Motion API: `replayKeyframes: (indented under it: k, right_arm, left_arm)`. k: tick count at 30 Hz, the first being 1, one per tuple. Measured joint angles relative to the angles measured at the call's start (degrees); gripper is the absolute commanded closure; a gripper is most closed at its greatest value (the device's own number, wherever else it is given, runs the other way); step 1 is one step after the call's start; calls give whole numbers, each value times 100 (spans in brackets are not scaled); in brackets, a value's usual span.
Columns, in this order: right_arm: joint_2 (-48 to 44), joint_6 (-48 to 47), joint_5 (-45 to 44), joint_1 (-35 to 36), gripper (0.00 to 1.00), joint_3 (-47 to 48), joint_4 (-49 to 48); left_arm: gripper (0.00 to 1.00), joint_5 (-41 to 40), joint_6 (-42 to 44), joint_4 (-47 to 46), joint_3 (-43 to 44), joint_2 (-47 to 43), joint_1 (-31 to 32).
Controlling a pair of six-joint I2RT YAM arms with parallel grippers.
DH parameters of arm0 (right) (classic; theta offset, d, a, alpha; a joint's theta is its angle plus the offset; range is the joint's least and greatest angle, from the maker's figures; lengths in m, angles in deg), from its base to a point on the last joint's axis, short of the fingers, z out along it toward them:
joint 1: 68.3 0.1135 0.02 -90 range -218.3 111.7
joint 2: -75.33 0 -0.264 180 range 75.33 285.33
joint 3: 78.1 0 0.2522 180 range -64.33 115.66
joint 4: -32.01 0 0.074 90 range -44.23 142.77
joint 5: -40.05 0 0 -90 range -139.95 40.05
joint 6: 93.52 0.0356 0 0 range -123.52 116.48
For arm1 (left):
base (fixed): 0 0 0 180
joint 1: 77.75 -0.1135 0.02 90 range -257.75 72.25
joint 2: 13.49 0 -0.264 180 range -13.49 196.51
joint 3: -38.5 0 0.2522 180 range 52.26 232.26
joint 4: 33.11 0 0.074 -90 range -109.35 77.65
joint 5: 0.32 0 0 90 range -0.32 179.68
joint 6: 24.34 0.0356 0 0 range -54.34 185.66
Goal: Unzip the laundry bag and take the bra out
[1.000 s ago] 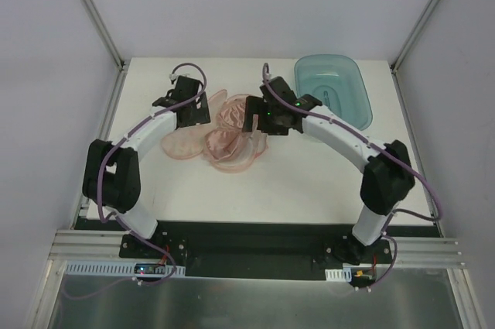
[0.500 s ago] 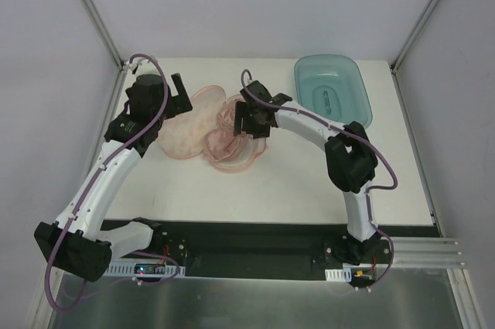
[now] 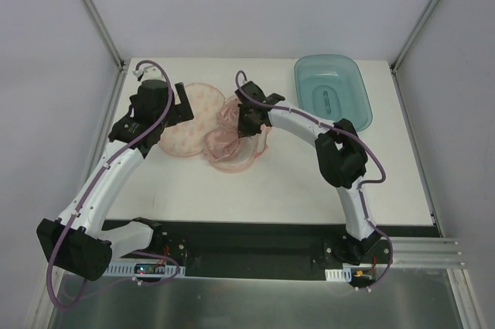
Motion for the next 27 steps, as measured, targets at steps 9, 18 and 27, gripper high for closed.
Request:
replayKeyframes:
  k: [9, 18, 27]
  right_arm:
    - [-120, -61, -48, 2, 99, -44, -15]
    - [-1768, -476, -595, 9, 99, -341, 46]
    - [-2846, -1169, -1102, -111, 99, -334, 201]
  left_arm:
    - [1, 116, -2, 0, -26, -2, 0]
    - [1, 125, -4, 2, -70, 2, 0]
    - [1, 142, -4, 0, -70, 35, 0]
